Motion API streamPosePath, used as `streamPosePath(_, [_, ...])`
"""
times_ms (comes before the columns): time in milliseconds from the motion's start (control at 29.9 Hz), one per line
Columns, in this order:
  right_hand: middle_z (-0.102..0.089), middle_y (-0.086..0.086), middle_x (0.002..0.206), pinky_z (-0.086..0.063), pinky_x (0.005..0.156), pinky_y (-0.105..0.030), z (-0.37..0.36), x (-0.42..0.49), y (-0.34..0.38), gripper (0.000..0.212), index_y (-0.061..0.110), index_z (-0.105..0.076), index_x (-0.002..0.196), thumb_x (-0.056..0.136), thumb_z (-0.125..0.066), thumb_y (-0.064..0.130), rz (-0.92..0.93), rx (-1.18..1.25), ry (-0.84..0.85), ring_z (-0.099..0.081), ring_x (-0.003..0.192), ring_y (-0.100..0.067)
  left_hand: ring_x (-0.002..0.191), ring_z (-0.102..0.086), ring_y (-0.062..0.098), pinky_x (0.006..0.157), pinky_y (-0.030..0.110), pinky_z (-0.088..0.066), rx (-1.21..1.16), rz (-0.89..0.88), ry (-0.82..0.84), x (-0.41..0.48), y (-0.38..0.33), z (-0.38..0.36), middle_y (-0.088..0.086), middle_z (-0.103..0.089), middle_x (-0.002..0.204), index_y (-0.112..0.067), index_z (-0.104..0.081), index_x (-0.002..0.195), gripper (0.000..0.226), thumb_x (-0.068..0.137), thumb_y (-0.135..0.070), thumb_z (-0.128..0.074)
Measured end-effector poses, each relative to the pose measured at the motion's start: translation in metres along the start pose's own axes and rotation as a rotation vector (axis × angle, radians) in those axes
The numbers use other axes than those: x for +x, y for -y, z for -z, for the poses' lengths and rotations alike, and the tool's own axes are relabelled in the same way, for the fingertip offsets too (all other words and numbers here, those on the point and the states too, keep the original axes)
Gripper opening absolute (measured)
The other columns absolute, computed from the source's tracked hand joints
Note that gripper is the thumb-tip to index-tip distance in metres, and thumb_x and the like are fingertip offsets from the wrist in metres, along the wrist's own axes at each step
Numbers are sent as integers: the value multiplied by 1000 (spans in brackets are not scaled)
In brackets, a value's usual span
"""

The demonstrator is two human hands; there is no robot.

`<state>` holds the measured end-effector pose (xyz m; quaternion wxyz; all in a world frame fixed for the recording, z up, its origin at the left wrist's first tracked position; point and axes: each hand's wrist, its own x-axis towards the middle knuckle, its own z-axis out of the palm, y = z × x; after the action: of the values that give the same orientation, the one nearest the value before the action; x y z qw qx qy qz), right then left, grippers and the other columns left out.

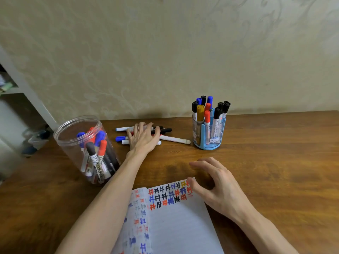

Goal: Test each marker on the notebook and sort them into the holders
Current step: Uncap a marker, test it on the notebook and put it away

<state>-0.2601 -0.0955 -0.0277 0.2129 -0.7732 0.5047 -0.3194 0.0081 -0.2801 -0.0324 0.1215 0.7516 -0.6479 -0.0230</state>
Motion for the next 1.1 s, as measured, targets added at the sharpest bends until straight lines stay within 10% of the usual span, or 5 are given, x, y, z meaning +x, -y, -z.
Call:
streamPosePath(468, [-60,12,130,-59,96,-36,2,-2,2,48,31,-65,136,94,-66,55,-16,7,-38,-58,120,-8,158,2,29,124,62,1,65,-13,263,-81,-41,21,2,-7,171,-35,-12,163,65,105,-64,-14])
streamPosePath(903, [-43,1,163,-22,125,-47,-2,0,-9,53,32,-46,156,106,-60,31,-21,-273,-53,-29,156,-21,151,-16,20,121,56,-11,12,-162,249,-150,-34,46,-4,-26,161,-39,-22,161,55,108,-54,-21])
streamPosePath(1103, [-54,-5,143,-37,111,-48,-3,0,-11,40,28,-61,144,104,-64,24,-5,-339,-104,-41,135,-25,144,-37,11,118,44,-33,-166,-299,169,-190,-1,76,-11,-35,158,-40,-30,158,54,106,-50,-42])
